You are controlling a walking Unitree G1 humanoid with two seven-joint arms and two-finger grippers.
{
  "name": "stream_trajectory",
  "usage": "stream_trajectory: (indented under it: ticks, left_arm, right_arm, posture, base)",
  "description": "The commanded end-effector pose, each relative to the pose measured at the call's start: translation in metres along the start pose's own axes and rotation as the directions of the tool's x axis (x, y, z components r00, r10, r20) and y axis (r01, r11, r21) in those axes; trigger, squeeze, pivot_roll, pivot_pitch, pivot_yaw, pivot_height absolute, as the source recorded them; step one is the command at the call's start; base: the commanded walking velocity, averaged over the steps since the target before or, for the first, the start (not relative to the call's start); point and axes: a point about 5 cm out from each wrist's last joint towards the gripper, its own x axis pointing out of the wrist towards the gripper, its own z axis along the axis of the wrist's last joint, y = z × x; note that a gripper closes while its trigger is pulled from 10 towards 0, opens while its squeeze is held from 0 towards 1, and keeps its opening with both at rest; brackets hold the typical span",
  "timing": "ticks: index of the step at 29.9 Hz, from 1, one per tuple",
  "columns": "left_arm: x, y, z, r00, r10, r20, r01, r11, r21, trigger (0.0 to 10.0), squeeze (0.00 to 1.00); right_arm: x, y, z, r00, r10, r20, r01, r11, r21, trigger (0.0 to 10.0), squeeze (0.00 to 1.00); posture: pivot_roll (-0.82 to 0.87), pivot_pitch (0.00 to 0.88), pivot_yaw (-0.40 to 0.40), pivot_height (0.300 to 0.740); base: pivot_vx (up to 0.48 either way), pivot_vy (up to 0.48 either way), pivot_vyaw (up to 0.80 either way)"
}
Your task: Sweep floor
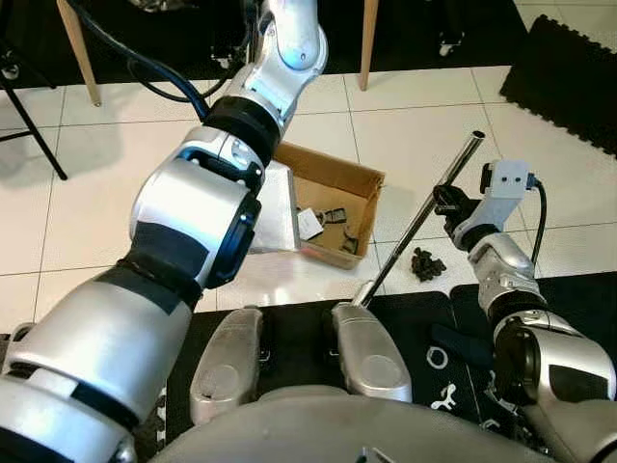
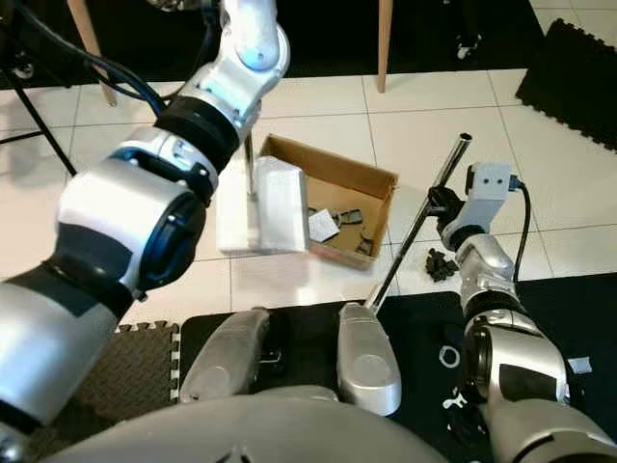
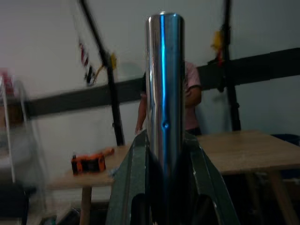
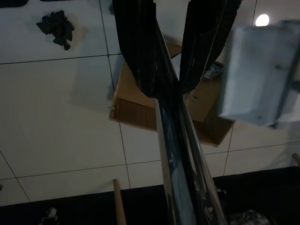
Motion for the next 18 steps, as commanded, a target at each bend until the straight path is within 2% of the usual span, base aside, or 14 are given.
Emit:
stream_trajectory:
  ticks: [1,3,7,9,11,14,18]
  left_arm:
    - [-0.002,0.000,-0.004,0.993,-0.088,0.074,0.078,0.989,0.123,10.0,0.00]
    - [-0.008,-0.002,-0.009,0.985,-0.145,0.089,0.128,0.976,0.177,10.0,0.00]
    - [-0.012,-0.004,-0.012,0.979,-0.182,0.089,0.162,0.966,0.202,10.0,0.00]
    - [-0.020,-0.009,-0.016,0.962,-0.251,0.105,0.218,0.942,0.256,10.0,0.00]
    - [-0.020,-0.009,-0.016,0.962,-0.251,0.105,0.218,0.942,0.256,10.0,0.00]
    - [-0.030,-0.010,-0.025,0.938,-0.327,0.117,0.275,0.905,0.325,10.0,0.00]
    - [-0.035,-0.006,-0.033,0.924,-0.360,0.130,0.289,0.878,0.381,10.0,0.00]
  right_arm:
    - [-0.004,-0.003,-0.010,0.998,-0.008,-0.058,0.008,1.000,-0.014,10.0,0.00]
    - [-0.003,-0.001,-0.009,0.998,-0.006,-0.056,0.005,1.000,-0.013,10.0,0.00]
    - [-0.003,-0.001,-0.010,0.998,-0.005,-0.056,0.004,1.000,-0.012,10.0,0.00]
    - [-0.003,-0.001,-0.010,0.998,-0.007,-0.057,0.006,1.000,-0.012,10.0,0.00]
    - [-0.003,-0.001,-0.010,0.998,-0.007,-0.057,0.006,1.000,-0.012,10.0,0.00]
    - [-0.005,-0.003,-0.011,0.998,-0.011,-0.059,0.011,1.000,-0.011,10.0,0.00]
    - [-0.006,-0.003,-0.013,0.998,-0.012,-0.065,0.012,1.000,-0.011,10.0,0.00]
  posture:
    - [-0.12,0.032,-0.050,0.740]
    - [-0.12,0.031,-0.050,0.740]
    - [-0.12,0.030,-0.050,0.740]
    - [-0.12,0.029,-0.051,0.740]
    - [-0.12,0.029,-0.051,0.740]
    - [-0.12,0.033,-0.052,0.740]
    - [-0.11,0.032,-0.053,0.740]
  base:
    - [0.000,0.000,0.00]
    - [0.000,0.000,0.00]
    - [0.000,0.000,0.00]
    - [0.000,0.000,0.00]
    - [0.000,0.000,0.00]
    - [0.000,0.000,0.00]
    - [0.000,0.000,0.00]
